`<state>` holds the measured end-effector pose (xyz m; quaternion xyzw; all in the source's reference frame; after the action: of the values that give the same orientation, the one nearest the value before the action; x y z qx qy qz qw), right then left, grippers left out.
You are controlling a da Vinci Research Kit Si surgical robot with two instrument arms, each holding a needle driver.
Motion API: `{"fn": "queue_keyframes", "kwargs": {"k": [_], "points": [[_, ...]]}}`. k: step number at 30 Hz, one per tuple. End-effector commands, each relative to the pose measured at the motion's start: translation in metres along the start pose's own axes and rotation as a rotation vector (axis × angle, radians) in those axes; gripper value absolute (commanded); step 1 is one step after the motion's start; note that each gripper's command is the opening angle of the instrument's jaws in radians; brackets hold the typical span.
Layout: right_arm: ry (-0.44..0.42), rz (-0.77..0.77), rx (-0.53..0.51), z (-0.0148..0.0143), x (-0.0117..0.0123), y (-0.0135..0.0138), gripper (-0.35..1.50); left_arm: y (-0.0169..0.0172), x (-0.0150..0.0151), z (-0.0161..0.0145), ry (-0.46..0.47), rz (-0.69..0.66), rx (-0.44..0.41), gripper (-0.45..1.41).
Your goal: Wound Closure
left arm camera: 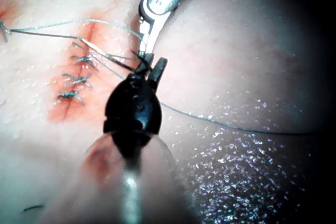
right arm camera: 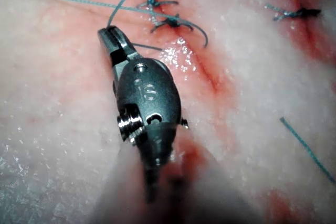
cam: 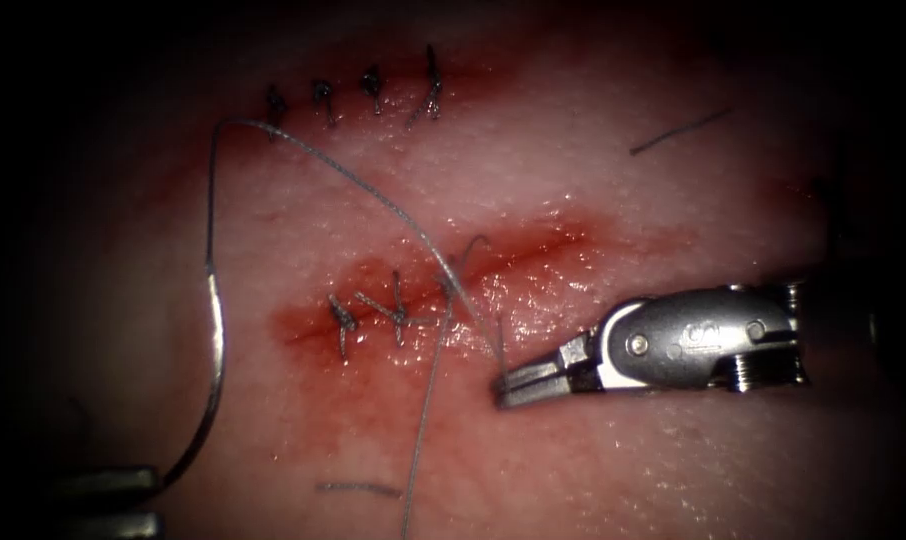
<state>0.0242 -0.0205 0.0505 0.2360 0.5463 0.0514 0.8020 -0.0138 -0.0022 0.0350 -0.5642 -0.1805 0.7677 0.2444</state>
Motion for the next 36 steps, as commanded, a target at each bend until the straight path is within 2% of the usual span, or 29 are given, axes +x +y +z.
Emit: {"fn": "queue_keyframes", "kwargs": {"k": [1,4,7,10,11,14,15,16,17,18,19,20,25,27,28,29,30,32,36], "points": [[-0.016,0.014,0.059,0.0012,0.0016,-0.0021,-0.35,0.0,-0.0016,0.0011,-0.048,0.017,-0.005,-0.45],[-0.027,0.031,0.133,0.0014,0.0033,-0.0041,-0.35,-0.0005,-0.0028,0.0015,-0.098,0.035,-0.011,-0.45],[-0.045,0.035,0.26,0.0021,0.0061,-0.008,-0.35,-0.0008,-0.0029,0.0012,-0.102,0.034,-0.004,-0.45],[-0.047,0.029,0.29,0.0024,0.0072,-0.0091,-0.35,-0.0007,-0.0027,0.0009,-0.103,0.03,-0.003,-0.45],[-0.039,0.021,0.311,0.0028,0.0085,-0.01,-0.35,-0.0006,-0.0025,0.0005,-0.105,0.026,-0.002,-0.45],[-0.04,0.02,0.278,0.0032,0.0096,-0.0097,-0.35,-0.0005,-0.0023,0.0002,-0.108,0.023,0.0,-0.45],[-0.045,0.009,0.224,0.0033,0.0102,-0.0088,-0.01,-0.0004,-0.0022,-0.0001,-0.111,0.022,0.005,-0.45],[-0.057,-0.02,0.128,0.0028,0.0103,-0.0069,0.71,-0.0004,-0.0022,-0.0006,-0.123,0.021,0.016,-0.45],[-0.057,-0.02,0.128,0.0028,0.0103,-0.0069,0.71,-0.0004,-0.0022,-0.0006,-0.123,0.021,0.016,-0.45],[-0.064,-0.033,0.096,0.0026,0.0101,-0.0063,0.88,-0.0004,-0.0022,-0.0008,-0.133,0.021,0.021,-0.45],[-0.078,-0.049,0.034,0.0019,0.0095,-0.0049,1.13,-0.0004,-0.0023,-0.0012,-0.146,0.021,0.028,-0.45],[-0.085,-0.053,0.012,0.0016,0.0092,-0.0044,1.18,-0.0005,-0.0024,-0.0015,-0.159,0.022,0.032,-0.45],[-0.05,-0.083,-0.111,-0.0013,0.0067,-0.0006,1.2,-0.0009,-0.003,-0.0039,-0.239,0.021,0.093,-0.45],[-0.071,-0.111,-0.17,-0.0022,0.0056,0.0008,1.15,-0.0014,-0.0031,-0.0046,-0.255,0.015,0.123,-0.45],[-0.086,-0.122,-0.21,-0.0024,0.0045,0.0017,1.06,-0.0016,-0.0032,-0.0048,-0.26,0.012,0.135,-0.45],[-0.086,-0.122,-0.21,-0.0024,0.0045,0.0017,1.06,-0.0016,-0.0032,-0.0048,-0.26,0.012,0.135,-0.45],[-0.076,-0.123,-0.266,-0.0016,0.0025,0.0029,1.03,-0.0016,-0.0033,-0.0046,-0.265,0.003,0.153,-0.45],[-0.072,-0.124,-0.273,-0.0013,0.0019,0.0033,1.01,-0.0015,-0.0033,-0.0045,-0.265,0.002,0.153,-0.45],[-0.065,-0.139,-0.3,0.0006,-0.001,0.0047,0.94,-0.0014,-0.0034,-0.0038,-0.259,0.004,0.143,-0.45]]}}
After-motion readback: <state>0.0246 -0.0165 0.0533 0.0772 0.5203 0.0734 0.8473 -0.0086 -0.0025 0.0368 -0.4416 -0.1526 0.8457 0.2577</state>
